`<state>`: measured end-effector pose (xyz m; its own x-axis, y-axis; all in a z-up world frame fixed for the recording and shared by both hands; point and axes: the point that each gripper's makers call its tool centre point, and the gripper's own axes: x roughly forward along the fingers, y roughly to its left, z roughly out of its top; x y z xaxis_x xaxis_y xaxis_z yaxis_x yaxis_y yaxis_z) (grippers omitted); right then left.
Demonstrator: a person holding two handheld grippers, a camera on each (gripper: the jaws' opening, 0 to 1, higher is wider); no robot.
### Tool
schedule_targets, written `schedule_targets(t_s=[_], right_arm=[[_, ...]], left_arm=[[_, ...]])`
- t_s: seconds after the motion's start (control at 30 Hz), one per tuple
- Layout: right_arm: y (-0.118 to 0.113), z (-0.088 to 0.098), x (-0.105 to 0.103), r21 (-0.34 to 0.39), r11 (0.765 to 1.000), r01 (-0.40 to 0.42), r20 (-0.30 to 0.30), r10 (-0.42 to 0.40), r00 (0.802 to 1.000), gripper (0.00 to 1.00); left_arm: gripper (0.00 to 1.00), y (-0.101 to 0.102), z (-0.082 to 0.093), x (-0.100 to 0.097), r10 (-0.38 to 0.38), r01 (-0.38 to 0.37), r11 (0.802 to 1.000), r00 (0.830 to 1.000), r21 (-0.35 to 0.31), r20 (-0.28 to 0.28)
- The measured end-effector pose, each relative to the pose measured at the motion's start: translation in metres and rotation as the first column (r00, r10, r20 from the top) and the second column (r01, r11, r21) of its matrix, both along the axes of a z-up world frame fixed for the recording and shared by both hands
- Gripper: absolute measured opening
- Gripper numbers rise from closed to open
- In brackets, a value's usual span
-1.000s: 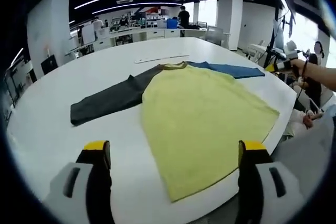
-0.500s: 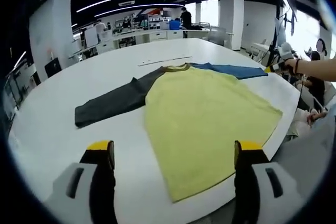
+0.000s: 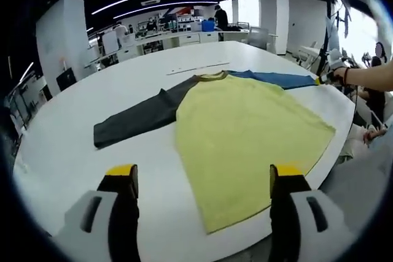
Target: Fold the garment on the visible template until the final outline fits inside the template.
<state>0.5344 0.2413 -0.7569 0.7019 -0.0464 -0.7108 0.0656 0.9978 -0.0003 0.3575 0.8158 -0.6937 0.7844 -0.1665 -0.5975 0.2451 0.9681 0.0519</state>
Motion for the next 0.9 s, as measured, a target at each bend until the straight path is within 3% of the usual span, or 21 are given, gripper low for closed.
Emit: schedule_targets(t_s=[0.2,0.27,0.4,0.7,0.9], right_arm=[[0.003,-0.001,-0.001,0.01,1.0,0.027,-0.027,-0.026,0.999,0.12],[-0.002,-0.001,-0.004,0.018,0.997,0.076,-0.048,-0.076,0.996,0.07],[0.0,0.0,-0.002,0.026,0.999,0.041,-0.047,-0.04,0.998,0.0],[0.001,0.014,0.004,0.049,0.998,0.028,-0.033,-0.027,0.999,0.0],[0.011,0.035,0.015,0.063,0.998,-0.014,0.022,0.013,1.0,0.0]], left_arm=[[0.83,0.004,-0.002,-0.002,0.012,-0.012,1.0,1.0,0.003,-0.011],[0.82,0.004,-0.001,-0.003,0.013,-0.013,1.0,1.0,0.003,-0.01],[0.83,0.003,0.001,-0.004,0.011,-0.011,1.0,1.0,-0.001,-0.018],[0.85,0.001,0.006,-0.006,0.001,-0.001,1.0,1.0,-0.009,-0.009],[0.87,0.0,0.004,-0.009,-0.006,0.005,1.0,1.0,-0.023,-0.018]])
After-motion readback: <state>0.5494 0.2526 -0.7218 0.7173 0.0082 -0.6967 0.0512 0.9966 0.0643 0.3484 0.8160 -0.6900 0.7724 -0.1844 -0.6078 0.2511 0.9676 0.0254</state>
